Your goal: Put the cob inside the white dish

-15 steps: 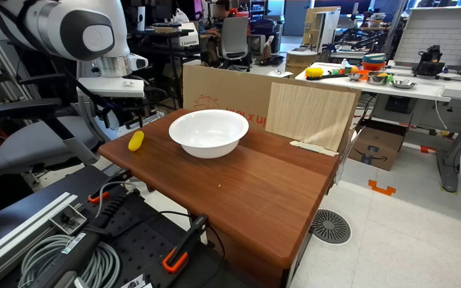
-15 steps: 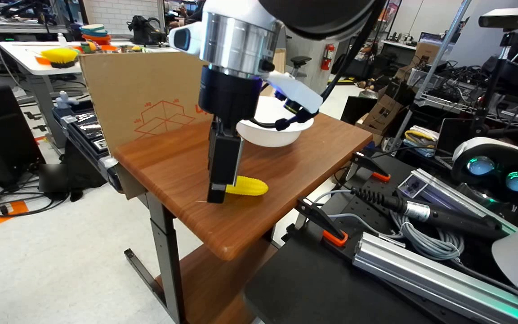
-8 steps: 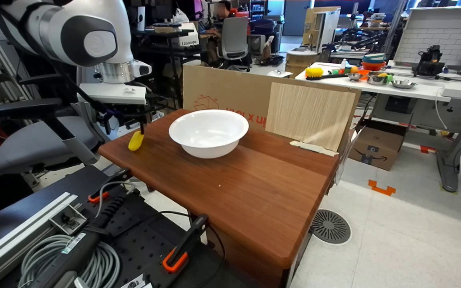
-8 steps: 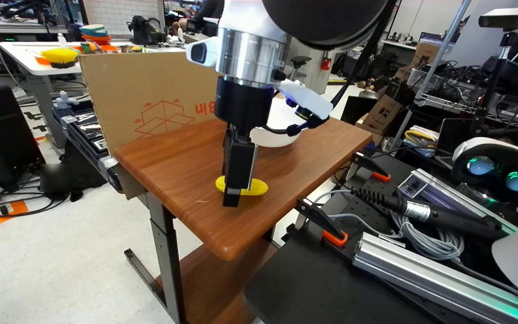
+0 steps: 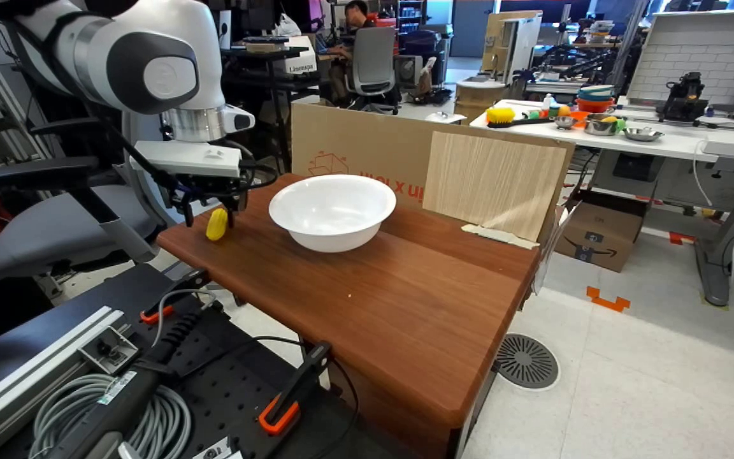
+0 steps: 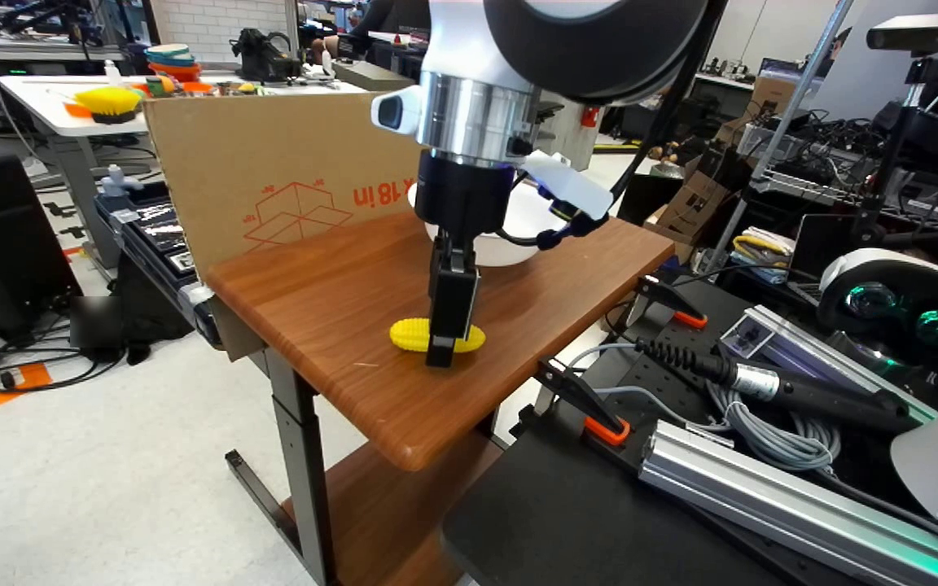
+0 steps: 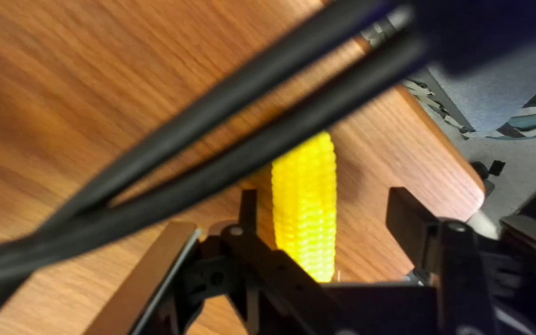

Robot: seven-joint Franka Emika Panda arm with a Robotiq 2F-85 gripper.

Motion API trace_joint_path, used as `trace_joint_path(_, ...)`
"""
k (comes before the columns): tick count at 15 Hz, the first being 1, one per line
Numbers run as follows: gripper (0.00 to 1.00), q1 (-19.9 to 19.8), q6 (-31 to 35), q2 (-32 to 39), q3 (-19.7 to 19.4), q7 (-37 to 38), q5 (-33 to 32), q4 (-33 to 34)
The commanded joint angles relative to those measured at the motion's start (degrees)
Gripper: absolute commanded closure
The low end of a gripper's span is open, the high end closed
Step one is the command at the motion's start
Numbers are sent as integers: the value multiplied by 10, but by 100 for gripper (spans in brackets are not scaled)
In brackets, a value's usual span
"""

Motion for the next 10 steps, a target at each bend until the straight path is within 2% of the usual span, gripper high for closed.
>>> trace_joint_path(1, 58, -13, -7, 10, -3, 4, 12, 11)
trace_joint_path(4, 80, -18, -3, -11, 3, 7, 18, 6)
trace_joint_path(6, 93, 0, -6, -55, -14, 42, -4, -13)
trace_joint_path(8, 93, -2, -23, -106, -16, 46, -5, -35)
trace_joint_path(10, 93, 2, -34, -164, -37, 61, -16, -62)
